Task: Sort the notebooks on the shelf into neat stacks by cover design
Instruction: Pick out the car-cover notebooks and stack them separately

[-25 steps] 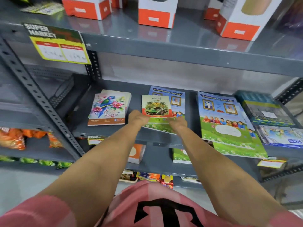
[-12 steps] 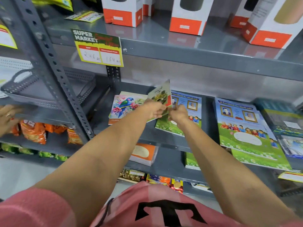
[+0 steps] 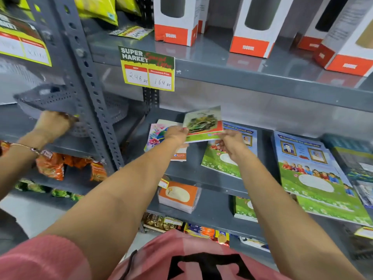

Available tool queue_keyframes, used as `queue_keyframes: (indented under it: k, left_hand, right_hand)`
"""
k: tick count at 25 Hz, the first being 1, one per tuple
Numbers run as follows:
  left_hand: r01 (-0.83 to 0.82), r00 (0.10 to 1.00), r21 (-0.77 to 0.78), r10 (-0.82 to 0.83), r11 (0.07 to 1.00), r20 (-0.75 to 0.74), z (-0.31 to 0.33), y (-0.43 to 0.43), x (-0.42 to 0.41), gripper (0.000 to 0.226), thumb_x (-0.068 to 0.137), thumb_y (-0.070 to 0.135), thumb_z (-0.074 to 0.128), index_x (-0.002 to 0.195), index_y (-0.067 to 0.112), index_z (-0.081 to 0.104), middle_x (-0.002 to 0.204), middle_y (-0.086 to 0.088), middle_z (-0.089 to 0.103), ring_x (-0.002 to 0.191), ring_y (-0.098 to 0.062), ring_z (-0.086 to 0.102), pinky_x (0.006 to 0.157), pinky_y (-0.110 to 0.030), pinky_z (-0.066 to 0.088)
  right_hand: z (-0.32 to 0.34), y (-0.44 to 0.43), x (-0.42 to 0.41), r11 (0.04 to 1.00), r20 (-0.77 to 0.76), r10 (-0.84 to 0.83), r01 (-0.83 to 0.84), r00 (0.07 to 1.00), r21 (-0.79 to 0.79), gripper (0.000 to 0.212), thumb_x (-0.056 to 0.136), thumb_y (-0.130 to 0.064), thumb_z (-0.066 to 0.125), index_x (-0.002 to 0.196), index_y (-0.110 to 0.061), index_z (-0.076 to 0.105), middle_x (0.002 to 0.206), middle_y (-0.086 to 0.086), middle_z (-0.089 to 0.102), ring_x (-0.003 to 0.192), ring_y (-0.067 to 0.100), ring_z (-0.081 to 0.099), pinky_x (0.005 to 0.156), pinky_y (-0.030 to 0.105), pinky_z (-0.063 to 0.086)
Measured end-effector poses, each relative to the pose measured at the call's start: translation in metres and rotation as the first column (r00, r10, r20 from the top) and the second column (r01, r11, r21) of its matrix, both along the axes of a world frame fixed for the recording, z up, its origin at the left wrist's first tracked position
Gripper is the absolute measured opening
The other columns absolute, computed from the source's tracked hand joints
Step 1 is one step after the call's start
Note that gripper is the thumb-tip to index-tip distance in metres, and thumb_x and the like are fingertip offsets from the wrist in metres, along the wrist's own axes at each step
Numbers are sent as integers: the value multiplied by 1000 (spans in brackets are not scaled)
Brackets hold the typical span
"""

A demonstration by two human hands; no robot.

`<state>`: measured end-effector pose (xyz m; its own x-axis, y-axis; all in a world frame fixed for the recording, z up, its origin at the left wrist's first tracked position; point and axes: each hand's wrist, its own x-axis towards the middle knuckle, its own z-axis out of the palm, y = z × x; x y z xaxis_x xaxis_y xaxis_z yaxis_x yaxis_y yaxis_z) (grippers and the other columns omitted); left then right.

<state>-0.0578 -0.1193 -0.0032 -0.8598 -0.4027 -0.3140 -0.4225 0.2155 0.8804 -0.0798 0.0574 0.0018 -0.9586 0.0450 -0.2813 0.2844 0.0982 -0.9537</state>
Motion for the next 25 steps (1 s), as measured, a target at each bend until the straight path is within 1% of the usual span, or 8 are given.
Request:
queue_keyframes:
  k: [2, 5, 9, 12, 14, 17, 21, 25]
  left_hand:
    - [-128, 991, -36, 127, 991, -33, -2, -21, 1, 23, 93, 14, 60, 114, 11, 70, 117, -1, 67, 107, -30, 66, 90, -29, 54]
    - [-94, 994, -378, 109, 921, 18, -13, -60, 21, 24, 90, 14, 59, 110, 10, 72, 123, -11, 68, 113, -32, 63, 99, -34, 51]
    - [44, 989, -668, 63, 743, 136, -31, -76, 44, 23, 87, 14, 60, 108, 17, 70, 113, -14, 70, 105, -34, 66, 85, -38, 56]
    - [178, 974, -825, 23, 537, 225, -21, -63, 41, 29, 82, 4, 60, 109, 10, 67, 109, -13, 70, 102, -32, 68, 79, -35, 53]
    - [227, 969, -818, -37, 529, 245, -17, -46, 32, 30, 82, 7, 61, 112, 9, 64, 113, -13, 68, 106, -32, 66, 82, -35, 52]
    - [288, 956, -770, -215, 570, 198, -13, -3, 18, 30, 86, 17, 62, 115, 8, 62, 117, -16, 67, 108, -34, 65, 83, -37, 53]
    - [515, 850, -531, -480, 673, 216, -29, 67, 10, 41, 89, 29, 61, 122, 5, 57, 121, -14, 64, 112, -33, 61, 91, -35, 52]
    - [542, 840, -464, -429, 701, 332, -47, 95, 11, 42, 93, 37, 50, 119, 5, 61, 120, -15, 66, 109, -32, 64, 87, -34, 53]
  right_hand:
    - [-10, -24, 8, 996, 31, 36, -34, 999, -83, 5, 96, -1, 48, 99, -5, 49, 72, 12, 54, 30, 3, 53, 36, 18, 47]
    - [-32, -61, 26, 994, 112, 112, -110, 987, -21, 10, 97, -7, 50, 87, -6, 51, 69, 9, 57, 45, 12, 57, 49, 24, 55]
    - [-60, -91, 39, 875, 143, 192, -235, 971, 423, 25, 96, -20, 54, 101, 2, 63, 87, 17, 72, 66, 32, 71, 66, 40, 62]
    - [-51, -86, 36, 710, 71, 269, -248, 960, 659, 36, 86, -40, 64, 88, -5, 69, 86, 15, 73, 74, 32, 73, 61, 35, 59]
    - [-42, -64, 29, 702, 49, 201, -179, 978, 690, 41, 82, -50, 65, 77, -9, 65, 81, 13, 71, 76, 30, 70, 58, 29, 51]
    - [-37, 1, 12, 746, 19, -54, 27, 998, 666, 37, 84, -44, 61, 71, -10, 58, 79, 11, 64, 88, 31, 66, 73, 35, 55]
    - [-61, 84, 22, 565, 200, -251, -24, 947, 825, 45, 91, -33, 52, 127, -7, 53, 137, 16, 45, 129, 34, 41, 99, 41, 43]
    - [-88, 103, 34, 584, 198, -204, -43, 959, 811, 52, 91, -34, 53, 130, 0, 50, 140, 19, 40, 125, 36, 45, 103, 41, 42]
